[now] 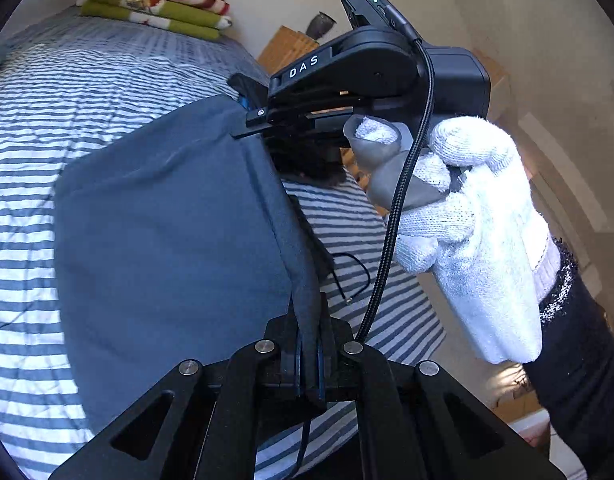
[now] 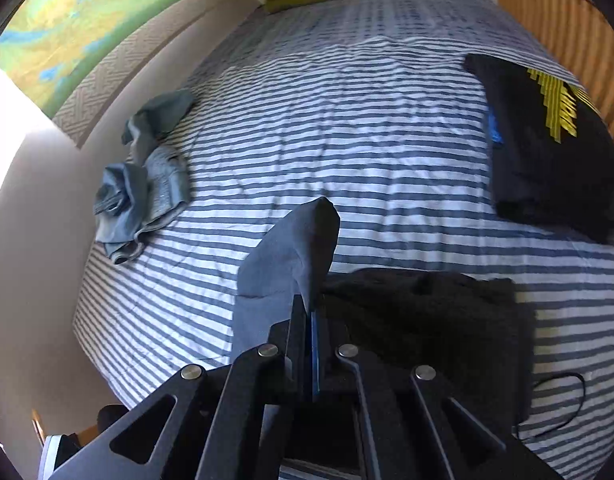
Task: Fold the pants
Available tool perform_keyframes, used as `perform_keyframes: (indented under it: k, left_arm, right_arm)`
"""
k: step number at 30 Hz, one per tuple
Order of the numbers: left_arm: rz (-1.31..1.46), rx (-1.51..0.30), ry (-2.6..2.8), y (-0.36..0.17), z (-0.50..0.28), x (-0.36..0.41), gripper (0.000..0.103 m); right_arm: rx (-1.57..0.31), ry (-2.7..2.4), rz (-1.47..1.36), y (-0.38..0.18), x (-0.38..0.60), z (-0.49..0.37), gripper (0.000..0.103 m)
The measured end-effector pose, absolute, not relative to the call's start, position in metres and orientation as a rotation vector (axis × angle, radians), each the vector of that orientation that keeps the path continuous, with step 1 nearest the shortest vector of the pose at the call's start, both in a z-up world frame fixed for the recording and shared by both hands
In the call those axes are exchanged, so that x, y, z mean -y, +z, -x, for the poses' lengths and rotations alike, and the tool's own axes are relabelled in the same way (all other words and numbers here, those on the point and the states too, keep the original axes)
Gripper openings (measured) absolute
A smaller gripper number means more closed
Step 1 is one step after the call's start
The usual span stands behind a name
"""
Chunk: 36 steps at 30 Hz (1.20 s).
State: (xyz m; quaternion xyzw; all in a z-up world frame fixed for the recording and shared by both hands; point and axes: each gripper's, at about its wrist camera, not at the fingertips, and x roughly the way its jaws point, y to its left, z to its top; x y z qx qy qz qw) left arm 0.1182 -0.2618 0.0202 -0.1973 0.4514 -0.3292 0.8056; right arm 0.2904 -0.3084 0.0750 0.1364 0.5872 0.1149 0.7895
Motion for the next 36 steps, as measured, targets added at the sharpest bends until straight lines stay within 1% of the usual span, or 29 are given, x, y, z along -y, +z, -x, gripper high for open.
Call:
perform_keyframes:
  k: [3, 7, 11, 15, 16, 17, 18, 19, 20, 23, 25, 26, 28, 31, 34, 36]
  left_arm:
    - [0.373, -1.012, -0.748, 0.001, -0.129, 0.314, 0.004]
    - [0.320, -1.060, -0.780, -0.019, -0.140, 0.363, 0.004]
    - [0.298, -1.083, -0.787, -0.029, -0.148, 0.392, 0.004]
    - [0.275, -1.093, -0.788, -0.035, -0.154, 0.415, 0.004]
    - [0.277, -1.106, -0.795, -0.036, -0.156, 0.416, 0.006]
    - [0.277, -1.121, -0.794, -0.037, -0.157, 0.419, 0.012]
    - [0.278, -1.144, -0.791, -0.037, -0.156, 0.422, 0.015]
    - [0.281, -1.163, -0.804, -0.036, -0.155, 0.422, 0.021]
    - [0.277, -1.160, -0.817, -0.033, -0.150, 0.421, 0.023]
    - [0.272, -1.140, -0.824, -0.015, -0.134, 0.407, 0.033]
    - [0.293, -1.125, -0.835, -0.004, -0.122, 0.386, 0.048]
    - [0.299, -1.107, -0.830, 0.001, -0.115, 0.370, 0.050]
    - [0.316, -1.081, -0.786, 0.007, -0.100, 0.330, 0.050]
    - [0.325, -1.076, -0.676, 0.000, -0.093, 0.263, 0.050]
    - [0.329, -1.099, -0.568, -0.014, -0.085, 0.210, 0.050]
    - [0.351, -1.120, -0.518, -0.026, -0.085, 0.189, 0.049]
  right_arm:
    - [-1.275, 0.192, -0.344, 0.060, 0.358, -0.291, 0.002]
    - [-1.295, 0.142, -0.392, 0.033, 0.406, -0.288, 0.002]
    - [-1.299, 0.123, -0.443, 0.013, 0.437, -0.288, 0.002]
    - [-1.294, 0.122, -0.438, 0.002, 0.445, -0.293, 0.002]
    - [-1.292, 0.119, -0.426, 0.000, 0.446, -0.294, 0.002]
    - [-1.297, 0.112, -0.405, -0.002, 0.446, -0.295, 0.006]
    - [-1.303, 0.105, -0.380, -0.003, 0.447, -0.296, 0.007]
    - [-1.310, 0.094, -0.360, -0.003, 0.449, -0.297, 0.013]
    - [-1.295, 0.076, -0.352, 0.001, 0.453, -0.295, 0.018]
    - [-1.221, 0.061, -0.395, 0.020, 0.467, -0.286, 0.020]
    - [-1.194, 0.042, -0.377, 0.033, 0.469, -0.279, 0.021]
    - [-1.177, 0.042, -0.363, 0.040, 0.468, -0.273, 0.021]
    - [-1.163, 0.058, -0.348, 0.052, 0.461, -0.260, 0.021]
    - [-1.153, 0.106, -0.339, 0.060, 0.444, -0.242, 0.022]
    - [-1.175, 0.164, -0.309, 0.056, 0.419, -0.221, 0.022]
    - [-1.199, 0.187, -0.268, 0.046, 0.399, -0.208, 0.022]
